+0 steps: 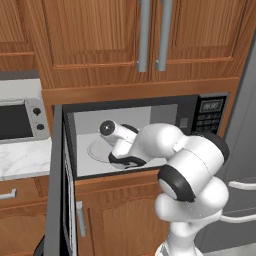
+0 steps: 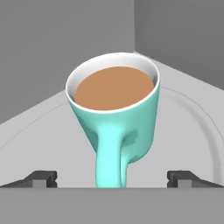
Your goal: Pick the cup of tea, navigate to the dining table, and place it on the saucer.
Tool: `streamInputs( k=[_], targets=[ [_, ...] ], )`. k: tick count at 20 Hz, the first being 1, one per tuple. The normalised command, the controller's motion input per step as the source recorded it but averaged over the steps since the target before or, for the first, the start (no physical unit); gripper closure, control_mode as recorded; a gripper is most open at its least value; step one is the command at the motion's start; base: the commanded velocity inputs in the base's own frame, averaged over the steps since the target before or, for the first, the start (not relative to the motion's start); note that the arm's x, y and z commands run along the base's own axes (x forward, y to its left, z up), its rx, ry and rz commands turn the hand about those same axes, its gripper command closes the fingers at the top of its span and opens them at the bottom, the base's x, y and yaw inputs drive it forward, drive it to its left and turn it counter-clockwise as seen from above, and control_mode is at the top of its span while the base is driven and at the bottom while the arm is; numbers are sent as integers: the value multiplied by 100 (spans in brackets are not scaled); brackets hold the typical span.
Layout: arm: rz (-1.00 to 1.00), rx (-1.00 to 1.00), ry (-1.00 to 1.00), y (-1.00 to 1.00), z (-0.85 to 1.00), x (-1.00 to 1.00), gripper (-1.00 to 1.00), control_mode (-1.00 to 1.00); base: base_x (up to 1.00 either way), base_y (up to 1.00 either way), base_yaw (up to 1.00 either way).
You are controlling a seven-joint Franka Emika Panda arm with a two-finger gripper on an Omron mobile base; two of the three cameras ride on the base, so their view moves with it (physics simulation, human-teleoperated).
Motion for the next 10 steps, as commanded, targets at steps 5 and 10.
streamInputs(
  k=[5,10],
  targets=[
    [0,0,0,-7,14,0,-100,-100,0,0,0],
    [0,0,0,0,1,5,-100,-100,0,0,0]
  ],
)
